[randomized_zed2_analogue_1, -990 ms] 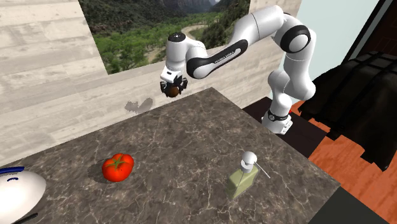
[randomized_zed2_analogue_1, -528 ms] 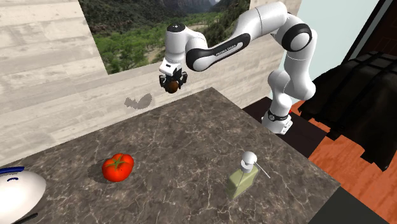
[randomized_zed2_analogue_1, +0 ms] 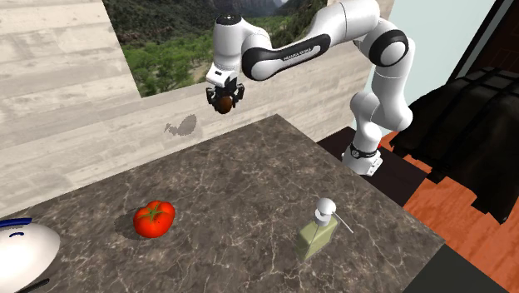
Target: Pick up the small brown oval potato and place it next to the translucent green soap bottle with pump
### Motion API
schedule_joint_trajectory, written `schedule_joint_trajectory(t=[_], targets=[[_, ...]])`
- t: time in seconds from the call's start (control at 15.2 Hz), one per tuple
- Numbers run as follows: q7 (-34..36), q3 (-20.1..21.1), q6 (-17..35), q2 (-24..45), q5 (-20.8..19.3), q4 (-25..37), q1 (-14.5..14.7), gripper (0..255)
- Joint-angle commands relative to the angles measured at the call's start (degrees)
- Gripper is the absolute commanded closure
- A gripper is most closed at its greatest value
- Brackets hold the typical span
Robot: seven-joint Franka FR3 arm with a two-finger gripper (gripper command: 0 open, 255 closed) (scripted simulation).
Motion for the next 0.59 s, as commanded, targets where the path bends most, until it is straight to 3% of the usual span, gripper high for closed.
schedule_joint_trajectory(t=[0.0,0.53], targets=[[-0.33,-0.02,-1.57,0.04,0.12,1.6,-0.07,255],[-1.75,-0.13,-7.7,0.55,0.75,8.34,-0.51,255]])
